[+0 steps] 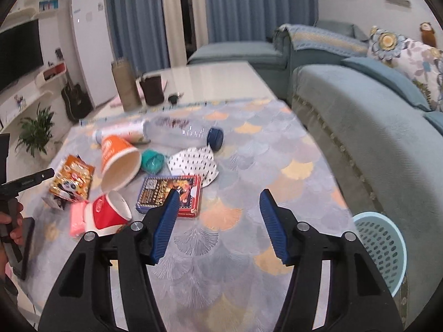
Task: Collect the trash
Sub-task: 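Grasp the white paper packet with the left tool while the right tool grasps the card box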
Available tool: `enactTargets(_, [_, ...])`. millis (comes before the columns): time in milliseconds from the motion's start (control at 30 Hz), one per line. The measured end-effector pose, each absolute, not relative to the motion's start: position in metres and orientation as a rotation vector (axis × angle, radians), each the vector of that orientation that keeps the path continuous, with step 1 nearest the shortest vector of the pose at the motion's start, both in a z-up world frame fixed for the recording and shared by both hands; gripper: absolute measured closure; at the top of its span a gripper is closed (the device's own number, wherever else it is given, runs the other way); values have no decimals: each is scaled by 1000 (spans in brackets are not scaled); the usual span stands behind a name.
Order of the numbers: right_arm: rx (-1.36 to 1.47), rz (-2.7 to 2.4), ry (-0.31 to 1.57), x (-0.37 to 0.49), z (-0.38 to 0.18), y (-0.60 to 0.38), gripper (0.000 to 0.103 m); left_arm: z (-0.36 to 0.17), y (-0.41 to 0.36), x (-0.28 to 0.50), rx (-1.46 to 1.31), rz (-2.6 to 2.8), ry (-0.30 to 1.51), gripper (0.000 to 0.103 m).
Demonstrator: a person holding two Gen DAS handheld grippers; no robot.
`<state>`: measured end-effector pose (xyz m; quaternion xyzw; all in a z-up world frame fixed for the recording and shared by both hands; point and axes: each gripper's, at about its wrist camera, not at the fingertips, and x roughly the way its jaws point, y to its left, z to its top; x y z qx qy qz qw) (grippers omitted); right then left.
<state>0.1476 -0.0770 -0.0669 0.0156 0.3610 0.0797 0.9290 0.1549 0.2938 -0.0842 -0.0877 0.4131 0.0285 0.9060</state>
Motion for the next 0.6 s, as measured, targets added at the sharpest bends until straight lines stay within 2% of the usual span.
enactTargets(67, [18,172,779,162,-78,-69,47,-90,286,156,-187,22,866,41])
enactTargets(300, [22,234,890,190,-109,-46,46,-106,257,175,-102,21,903,40])
enactTargets(333, [22,243,900,192,-112,-43,44,-109,256,176,-94,28,903,41])
enactTargets(400, [20,249,918,195,-116,-36,29,-111,255,178,-77,54,905,46])
enactTargets(433, [16,245,923,197,-117,-32,28,-111,256,177,-77,65,906,50])
enactTargets(600, [14,261,960,210,-123,-6,22,-109,265,172,-142,43,882,51])
